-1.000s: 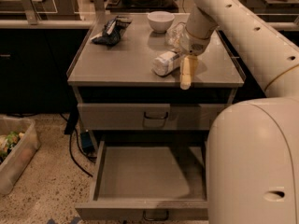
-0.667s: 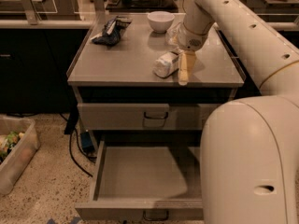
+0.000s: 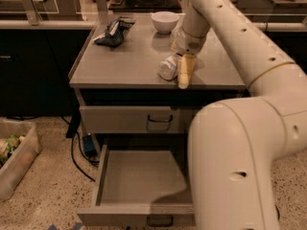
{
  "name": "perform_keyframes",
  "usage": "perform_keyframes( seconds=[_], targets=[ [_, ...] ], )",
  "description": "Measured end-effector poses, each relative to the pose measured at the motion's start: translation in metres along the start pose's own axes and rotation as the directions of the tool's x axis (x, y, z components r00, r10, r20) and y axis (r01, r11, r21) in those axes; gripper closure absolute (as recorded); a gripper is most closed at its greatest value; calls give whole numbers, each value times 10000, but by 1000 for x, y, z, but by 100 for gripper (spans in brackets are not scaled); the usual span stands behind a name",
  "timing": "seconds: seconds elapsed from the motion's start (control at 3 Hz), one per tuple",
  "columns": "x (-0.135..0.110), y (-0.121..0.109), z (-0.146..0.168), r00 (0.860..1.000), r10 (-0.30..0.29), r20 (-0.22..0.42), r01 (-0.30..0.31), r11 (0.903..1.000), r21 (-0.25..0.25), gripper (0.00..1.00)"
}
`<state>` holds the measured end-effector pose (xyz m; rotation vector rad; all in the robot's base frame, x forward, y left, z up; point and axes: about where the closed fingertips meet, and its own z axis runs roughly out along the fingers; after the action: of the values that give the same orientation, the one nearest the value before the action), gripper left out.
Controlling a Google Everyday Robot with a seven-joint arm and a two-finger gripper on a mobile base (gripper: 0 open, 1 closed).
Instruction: Place blue plastic bottle into middle drawer
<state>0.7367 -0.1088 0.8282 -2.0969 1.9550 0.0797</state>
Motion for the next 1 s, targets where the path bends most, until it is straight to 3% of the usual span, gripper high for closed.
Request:
perform_keyframes(
  seconds=[1.0],
  targets=[
    [1,-9,4,10000,43,46,-43,10000,81,72]
  ],
)
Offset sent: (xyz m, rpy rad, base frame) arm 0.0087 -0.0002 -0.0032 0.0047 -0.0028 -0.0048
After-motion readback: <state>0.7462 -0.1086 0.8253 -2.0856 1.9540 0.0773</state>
